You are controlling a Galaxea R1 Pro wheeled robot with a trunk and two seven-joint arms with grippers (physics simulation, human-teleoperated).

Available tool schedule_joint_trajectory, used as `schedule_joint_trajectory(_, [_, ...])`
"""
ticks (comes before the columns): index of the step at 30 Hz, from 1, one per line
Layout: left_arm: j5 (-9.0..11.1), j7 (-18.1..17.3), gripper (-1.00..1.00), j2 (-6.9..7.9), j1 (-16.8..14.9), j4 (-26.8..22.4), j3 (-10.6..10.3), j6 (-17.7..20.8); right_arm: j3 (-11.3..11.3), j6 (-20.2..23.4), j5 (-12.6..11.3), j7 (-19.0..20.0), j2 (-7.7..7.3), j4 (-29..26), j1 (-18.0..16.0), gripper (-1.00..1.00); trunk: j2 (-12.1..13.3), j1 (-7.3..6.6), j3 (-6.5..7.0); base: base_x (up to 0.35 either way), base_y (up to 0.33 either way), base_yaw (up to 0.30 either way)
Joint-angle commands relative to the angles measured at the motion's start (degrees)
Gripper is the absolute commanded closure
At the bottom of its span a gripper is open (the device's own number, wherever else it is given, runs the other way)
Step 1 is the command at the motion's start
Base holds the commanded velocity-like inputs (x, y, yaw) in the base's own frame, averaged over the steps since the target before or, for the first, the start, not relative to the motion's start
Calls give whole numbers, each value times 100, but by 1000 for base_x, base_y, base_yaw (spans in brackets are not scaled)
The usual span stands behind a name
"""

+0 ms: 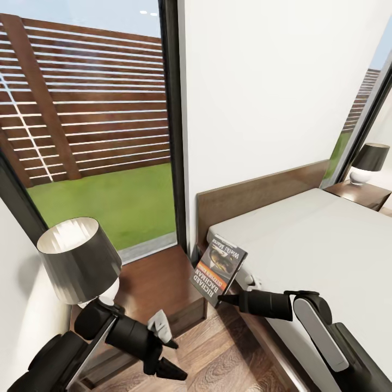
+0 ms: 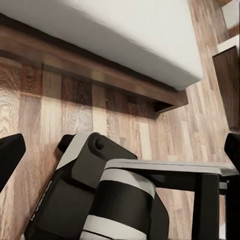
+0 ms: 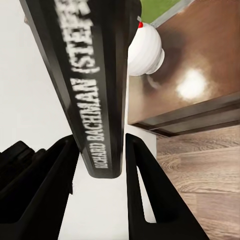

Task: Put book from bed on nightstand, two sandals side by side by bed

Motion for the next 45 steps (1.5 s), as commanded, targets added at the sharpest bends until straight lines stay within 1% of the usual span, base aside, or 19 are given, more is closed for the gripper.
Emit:
schedule_joint_trajectory(1, [-26, -120, -100, 1, -5, -4, 51, 59, 4, 9, 45, 58, -3, -1, -5, 100, -4, 0, -6, 0, 0, 0])
schedule_joint_trajectory(5, [-25, -439, -100, 0, -5, -4, 217, 58, 6, 9, 44, 64, -2, -2, -5, 100, -4, 0, -6, 0, 0, 0])
schedule_joint_trajectory(6, [-25, -702, -100, 0, -5, -4, 371, 58, 9, 9, 42, 64, 0, -3, -5, 100, -4, 0, -6, 0, 0, 0])
schedule_joint_trajectory(9, [-25, -1138, -100, -3, -5, -3, 680, 56, 50, 5, 43, 64, 6, -1, -5, 100, -4, 0, -6, 0, 0, 0])
schedule_joint_trajectory(10, [-25, -1138, -100, -3, -5, -3, 680, 56, 50, 5, 43, 64, 6, -1, -5, 100, -4, 0, -6, 0, 0, 0])
schedule_joint_trajectory(11, [-22, -1384, -100, -1, -5, -3, 920, 53, 95, 4, 45, 63, 16, 1, -5, 100, -4, 0, -6, 0, 0, 0])
schedule_joint_trajectory(12, [-21, -1476, -100, -1, -5, -3, 1046, 54, 113, 3, 46, 62, 23, 2, -5, 100, -4, 0, -6, 0, 0, 0])
schedule_joint_trajectory(13, [-21, -1476, -100, -1, -5, -3, 1046, 54, 113, 3, 46, 62, 23, 2, -5, 100, -4, 0, -6, 0, 0, 0])
schedule_joint_trajectory(14, [-6, -1563, -100, -1, -5, -2, 1301, 55, 139, 2, 47, 60, 32, 5, -8, 100, -4, 0, -6, 0, 0, 0])
schedule_joint_trajectory(16, [34, -1563, -100, -1, -5, 1, 1523, 55, 155, 3, 46, 59, 38, 8, -12, 100, -4, 0, -6, 0, 0, 0])
schedule_joint_trajectory(20, [107, -1563, -100, -9, -5, 9, 1781, 55, 169, 14, 27, 61, 44, 13, -27, 100, -4, 0, -6, 0, 0, 0])
schedule_joint_trajectory(25, [154, -1563, -100, -37, -5, 31, 1909, 50, 166, 23, -11, 96, 47, 33, -46, 100, -4, 0, -6, 0, 0, 0])
schedule_joint_trajectory(29, [169, -1563, -100, -52, -5, 42, 1947, -5, 156, 31, -23, 339, 48, 95, -67, 100, -4, 0, -6, 0, 0, 0])
schedule_joint_trajectory(32, [176, -1563, -100, -57, -5, 42, 1959, -116, 153, 36, -27, 687, 48, 311, -176, 100, -4, 0, -6, 0, 0, 0])
schedule_joint_trajectory(33, [180, -1563, -100, -59, -5, 42, 1964, -177, 151, 36, -31, 977, 45, 582, -303, 100, -4, 0, -6, 0, 0, 0])
schedule_joint_trajectory(36, [183, -1563, -100, -60, -5, 41, 1973, -234, 146, 36, -26, 1479, 39, 1005, -493, 100, -4, 0, -6, 0, 0, 0])
schedule_joint_trajectory(39, [185, -1563, -100, -61, -5, 41, 1973, -263, 139, 36, -2, 1939, 28, 1268, -614, 100, -4, 0, -6, 0, 0, 0])
schedule_joint_trajectory(42, [185, -1563, -100, -62, -5, 41, 1973, -278, 135, 40, 9, 2217, 22, 1402, -677, 100, -4, 0, -6, 0, 0, 0])
schedule_joint_trajectory(45, [186, -1563, -100, -65, -5, 41, 1973, -286, 133, 42, 16, 2363, 28, 1477, -715, 100, -4, 0, -6, 0, 0, 0])
